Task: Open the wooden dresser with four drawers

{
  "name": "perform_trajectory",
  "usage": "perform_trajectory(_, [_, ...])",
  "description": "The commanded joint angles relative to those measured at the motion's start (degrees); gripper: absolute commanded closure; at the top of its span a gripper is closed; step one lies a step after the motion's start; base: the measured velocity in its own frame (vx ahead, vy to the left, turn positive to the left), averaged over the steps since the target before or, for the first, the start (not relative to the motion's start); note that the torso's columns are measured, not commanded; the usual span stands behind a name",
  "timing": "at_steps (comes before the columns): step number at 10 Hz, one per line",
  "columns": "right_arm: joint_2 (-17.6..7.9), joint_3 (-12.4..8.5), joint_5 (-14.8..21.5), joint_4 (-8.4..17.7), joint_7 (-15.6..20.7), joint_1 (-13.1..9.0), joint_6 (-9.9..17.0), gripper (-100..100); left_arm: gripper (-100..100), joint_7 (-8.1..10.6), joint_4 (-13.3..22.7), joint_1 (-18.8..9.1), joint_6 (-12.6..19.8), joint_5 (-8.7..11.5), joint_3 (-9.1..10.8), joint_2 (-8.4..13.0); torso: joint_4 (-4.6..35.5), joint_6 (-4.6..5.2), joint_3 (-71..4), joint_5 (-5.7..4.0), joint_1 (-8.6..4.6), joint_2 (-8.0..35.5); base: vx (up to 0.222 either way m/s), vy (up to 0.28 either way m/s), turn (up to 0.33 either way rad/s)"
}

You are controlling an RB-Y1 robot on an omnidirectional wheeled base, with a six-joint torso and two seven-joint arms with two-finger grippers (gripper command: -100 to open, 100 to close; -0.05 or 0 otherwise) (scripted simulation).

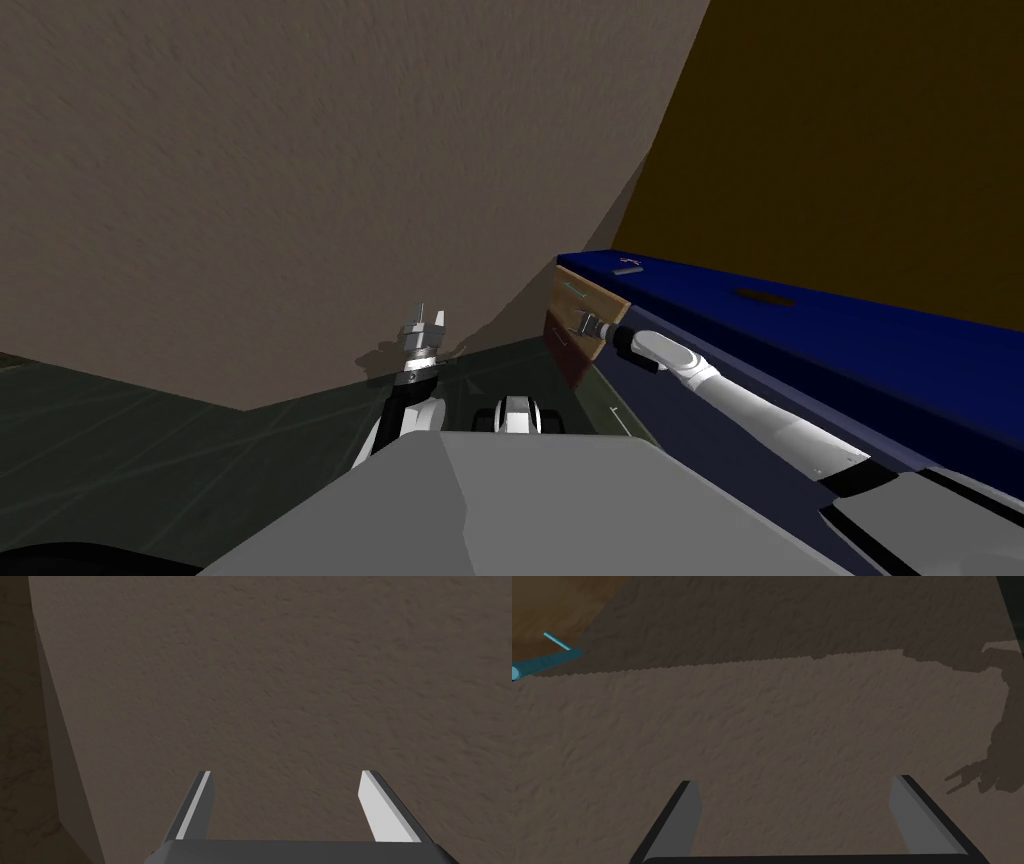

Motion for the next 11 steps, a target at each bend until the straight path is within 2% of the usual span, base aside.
perform_trajectory(1, [-4.25,1.64,4.41,4.16,0.59,-2.71,0.64,-100,0,0.0,0.0,0.0,0.0,0.0,0.0,0.0,0.01,-0.04,0.01,-0.01,0.0,0.0,0.046,0.054,0.106])
perform_trajectory(2, [-4.5,1.64,5.1,4.16,0.59,-2.71,0.64,-100,0,0.0,0.0,0.0,0.0,0.0,0.0,0.0,-0.02,-0.03,-0.04,0.0,0.04,-0.08,0.035,0.038,0.041])
perform_trajectory(4, [-7.79,2.88,8.56,7.74,1.58,-4.95,0.94,-100,0,0.0,0.0,0.0,0.0,0.0,0.0,0.0,-0.02,-0.04,-0.04,0.0,0.05,-0.08,0.043,0.045,0.093])
perform_trajectory(5, [-7.93,2.88,9.03,7.74,1.58,-4.95,0.94,-100,0,0.0,0.0,0.0,0.0,0.0,0.0,0.0,-0.03,-0.05,-0.07,0.01,0.08,-0.13,0.038,0.041,0.04])
perform_trajectory(8, [-12.24,4.41,13.89,12.1,2.79,-7.69,1.29,-100,0,0.0,0.0,0.0,0.0,0.0,0.0,0.0,-0.02,-0.05,-0.05,0.01,0.06,-0.1,0.045,0.048,0.079])
perform_trajectory(11, [-15.21,5.45,17.2,14.94,3.62,-9.54,1.51,-100,0,0.0,0.0,0.0,0.0,0.0,0.0,0.0,-0.02,-0.03,-0.02,-0.01,0.02,-0.05,0.042,0.039,0.06])
